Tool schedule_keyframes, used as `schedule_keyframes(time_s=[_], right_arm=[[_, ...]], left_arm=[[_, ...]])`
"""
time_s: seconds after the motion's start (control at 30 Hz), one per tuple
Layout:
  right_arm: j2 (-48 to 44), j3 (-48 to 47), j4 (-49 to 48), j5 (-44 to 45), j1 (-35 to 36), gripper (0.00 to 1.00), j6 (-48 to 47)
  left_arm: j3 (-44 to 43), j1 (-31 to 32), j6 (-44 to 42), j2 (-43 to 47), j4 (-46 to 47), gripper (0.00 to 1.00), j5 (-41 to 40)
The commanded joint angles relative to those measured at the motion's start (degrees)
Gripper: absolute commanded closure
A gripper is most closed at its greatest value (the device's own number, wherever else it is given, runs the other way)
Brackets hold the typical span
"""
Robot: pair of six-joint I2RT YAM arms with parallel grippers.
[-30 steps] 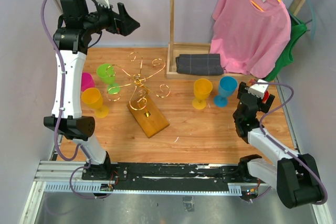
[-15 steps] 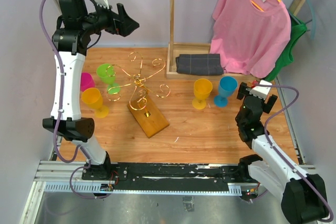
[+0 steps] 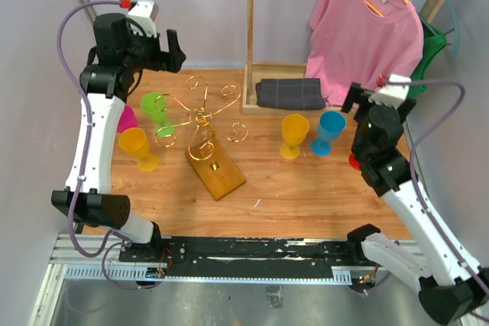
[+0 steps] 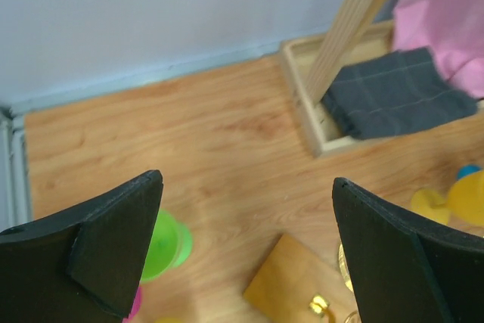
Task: Take the wine glass off the wine glass rack
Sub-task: Reset both arms
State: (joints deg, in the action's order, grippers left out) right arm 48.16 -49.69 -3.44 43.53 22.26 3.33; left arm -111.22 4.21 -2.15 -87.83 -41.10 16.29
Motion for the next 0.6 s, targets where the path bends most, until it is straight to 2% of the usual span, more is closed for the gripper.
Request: schedule_keyframes(time_s=[0.0,0.13,0.37,0.57], right_arm=[[10.73,-15.13,8.98,-2.05,5.70,0.02,-3.25],[17.53,-24.22,8.50,-4.09,6.82,0.02,-3.46],[24.33,-32.56,9.88,-6.63,6.80,0.02,-2.81],[24.67,-34.00,10.88,-6.90,6.83,0.02,-3.41]], left_arm=[[11.05,-0.08,-4.73,8.20,8.70,0.01,-10.08],[17.18,-0.08,-4.57,12.69,10.75,0.01,-14.30],[25.64,-0.59,-5.06,18.47,15.34,0.01,-22.96],[29.14,-7.74,-2.44,19.76,17.61,0.01,-19.68]])
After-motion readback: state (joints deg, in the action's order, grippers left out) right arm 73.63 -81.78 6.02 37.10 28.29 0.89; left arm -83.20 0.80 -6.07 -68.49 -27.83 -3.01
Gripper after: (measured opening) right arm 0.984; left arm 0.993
